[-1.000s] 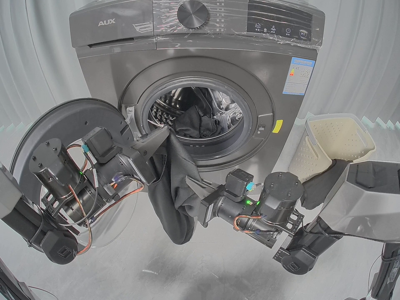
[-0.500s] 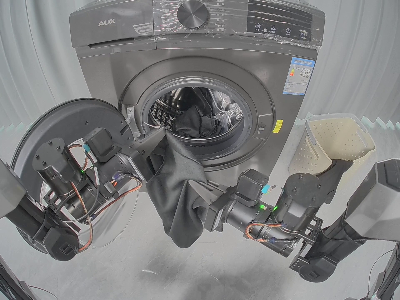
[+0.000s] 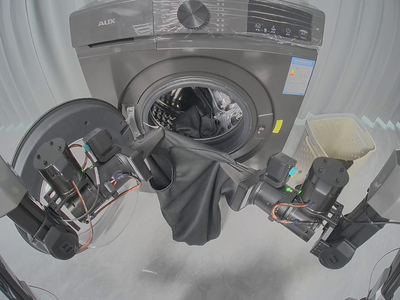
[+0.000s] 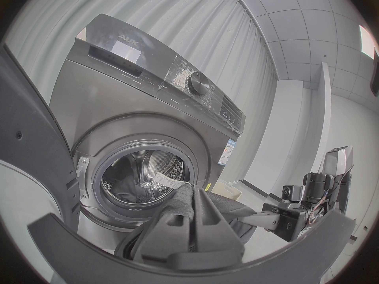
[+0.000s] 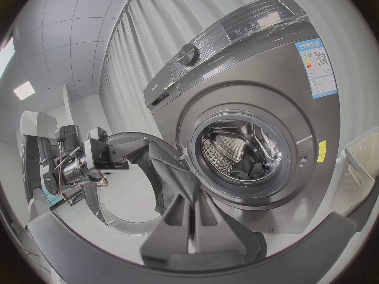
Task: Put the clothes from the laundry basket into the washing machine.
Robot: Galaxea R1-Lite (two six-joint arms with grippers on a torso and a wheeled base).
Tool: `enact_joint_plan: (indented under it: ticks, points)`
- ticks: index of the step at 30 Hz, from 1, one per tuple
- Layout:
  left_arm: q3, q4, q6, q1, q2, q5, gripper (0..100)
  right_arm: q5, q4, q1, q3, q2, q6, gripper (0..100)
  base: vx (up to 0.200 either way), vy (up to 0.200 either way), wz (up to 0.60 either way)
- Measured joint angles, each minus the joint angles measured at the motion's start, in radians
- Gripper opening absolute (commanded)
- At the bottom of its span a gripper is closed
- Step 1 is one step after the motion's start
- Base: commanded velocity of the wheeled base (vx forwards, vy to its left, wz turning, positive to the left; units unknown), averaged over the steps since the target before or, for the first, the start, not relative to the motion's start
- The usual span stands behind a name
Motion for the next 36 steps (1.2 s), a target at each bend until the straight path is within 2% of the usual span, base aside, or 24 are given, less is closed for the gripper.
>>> enact_joint_plan:
  ticks: [9,10,19,31,34,36]
  points:
    - [0.024,-0.001,-0.001,-0.033,-0.008,-0.006,0,0.0,0.004,-0.042,0.011,-0.045,-0.001,0,0.0,0.0,0.0]
    - [0.038,-0.001,-0.002,-0.041,-0.011,-0.01,100,0.001,0.002,-0.043,0.011,-0.05,-0.001,0,0.0,0.0,0.0]
    - [0.172,-0.001,-0.001,-0.123,-0.038,-0.051,100,0.004,-0.011,-0.067,0.014,-0.095,-0.004,0,0.0,0.0,0.0]
    - [0.28,-0.001,0.003,-0.149,-0.014,-0.063,100,0.003,-0.031,-0.056,0.069,-0.196,-0.001,0,0.0,0.0,0.0]
    - [0.286,-0.001,0.02,-0.149,0.011,-0.061,100,-0.002,-0.031,-0.057,0.069,-0.204,0.0,0,0.0,0.0,0.0]
    - [0.293,0.0,0.051,-0.147,0.032,-0.059,100,-0.004,-0.031,-0.058,0.061,-0.208,0.001,0,0.0,0.0,0.0]
